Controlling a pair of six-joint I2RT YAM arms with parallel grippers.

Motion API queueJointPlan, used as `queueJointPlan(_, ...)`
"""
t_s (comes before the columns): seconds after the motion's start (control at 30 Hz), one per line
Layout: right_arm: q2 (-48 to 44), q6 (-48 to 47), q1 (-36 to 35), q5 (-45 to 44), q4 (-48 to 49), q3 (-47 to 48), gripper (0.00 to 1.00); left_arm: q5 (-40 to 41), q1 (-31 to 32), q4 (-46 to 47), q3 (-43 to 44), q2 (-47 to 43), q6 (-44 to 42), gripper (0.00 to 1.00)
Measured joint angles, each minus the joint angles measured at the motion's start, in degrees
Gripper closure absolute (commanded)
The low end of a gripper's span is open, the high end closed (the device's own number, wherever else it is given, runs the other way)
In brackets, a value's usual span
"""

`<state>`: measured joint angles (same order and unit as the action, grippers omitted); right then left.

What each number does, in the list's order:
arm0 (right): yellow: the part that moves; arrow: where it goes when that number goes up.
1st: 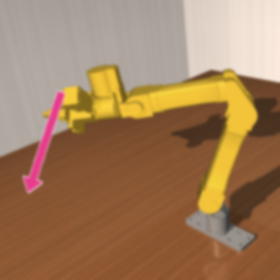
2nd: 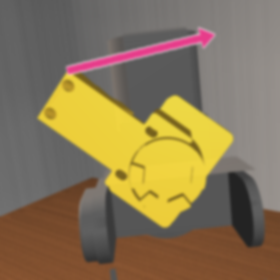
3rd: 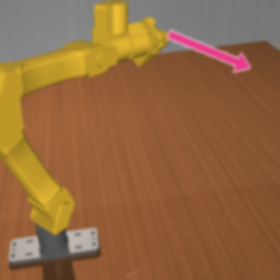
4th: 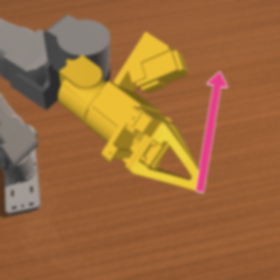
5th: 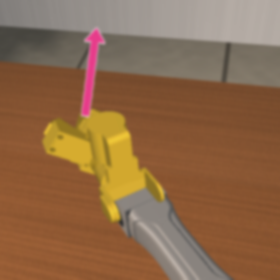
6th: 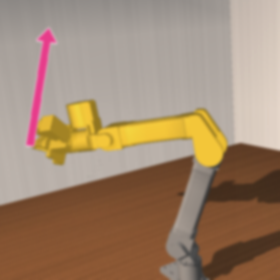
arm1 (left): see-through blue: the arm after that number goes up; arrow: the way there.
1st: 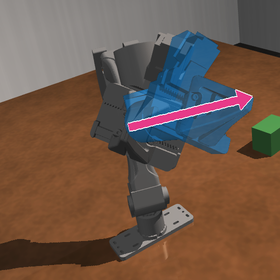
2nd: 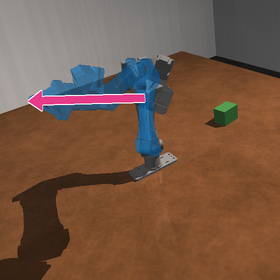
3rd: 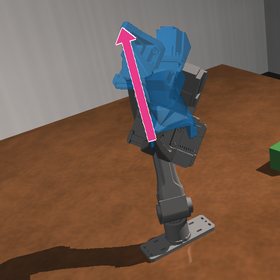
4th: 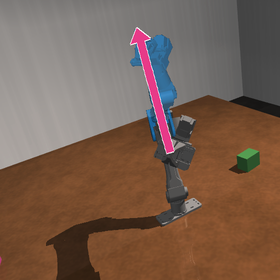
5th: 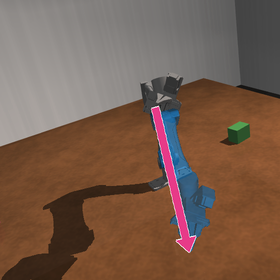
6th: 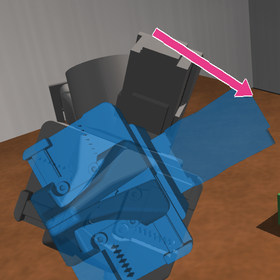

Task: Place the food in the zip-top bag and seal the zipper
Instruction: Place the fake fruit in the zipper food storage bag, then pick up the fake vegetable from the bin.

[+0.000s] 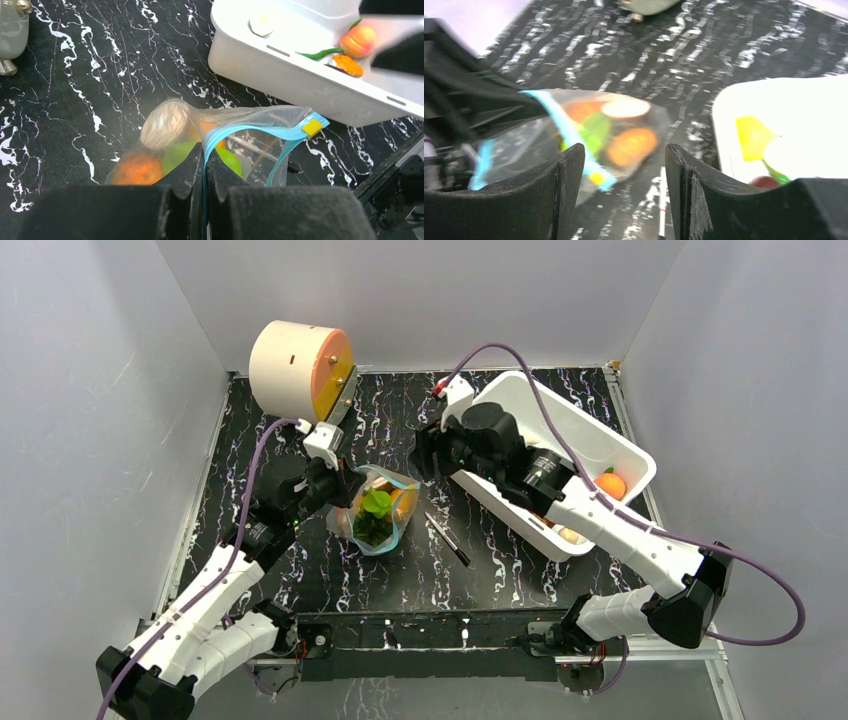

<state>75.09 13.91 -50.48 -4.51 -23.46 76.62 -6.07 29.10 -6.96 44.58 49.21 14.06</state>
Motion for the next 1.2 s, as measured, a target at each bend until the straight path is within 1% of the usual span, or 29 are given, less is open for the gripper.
queueJointPlan(0.13,0.42,-5.64,5.18,-2.12,-5.22,2.05,0.42,-2.89,0.0,1.18,-1.95,-1.4,-3.28,1.0)
queueJointPlan(0.3,0.72,-12.17,10.93,-6.45,-7.93,3.34,0.42,-5.97,0.0,1.81,-3.78,-3.02,-6.82,1.0)
queueJointPlan(0.5,4.37,-16.81,17.53,-8.13,-9.49,3.87,0.42,-7.58,0.0,2.27,-5.62,-3.15,-9.57,1.0)
queueJointPlan(0.6,7.23,-16.9,21.29,-7.85,-9.62,3.87,0.42,-8.41,0.0,2.32,-6.05,-3.13,-10.49,1.0)
queueJointPlan(0.7,10.08,-13.35,25.29,-8.28,-9.33,3.85,0.43,-8.81,0.0,2.27,-6.12,-3.13,-11.26,1.0)
queueJointPlan(0.83,13.64,-5.66,28.46,-11.96,-9.07,3.85,0.46,-9.27,0.0,2.21,-6.12,-3.19,-11.8,1.0)
queueJointPlan(0.9,15.78,-1.55,29.11,-13.99,-8.81,3.85,0.49,-9.49,0.0,2.21,-6.12,-3.39,-12.0,1.0)
queueJointPlan(1.0,18.56,4.17,29.57,-16.55,-7.58,3.8,0.5,-9.62,0.0,2.12,-6.12,-4.09,-12.11,1.0)
queueJointPlan(1.07,19.67,7.45,29.62,-17.59,-6.54,3.54,0.5,-9.73,0.0,2.1,-6.12,-4.74,-12.15,1.0)
queueJointPlan(1.2,21.64,14.47,29.62,-21.66,-4.87,3.41,0.46,-10.14,0.0,2.23,-6.14,-5.38,-12.17,1.0)
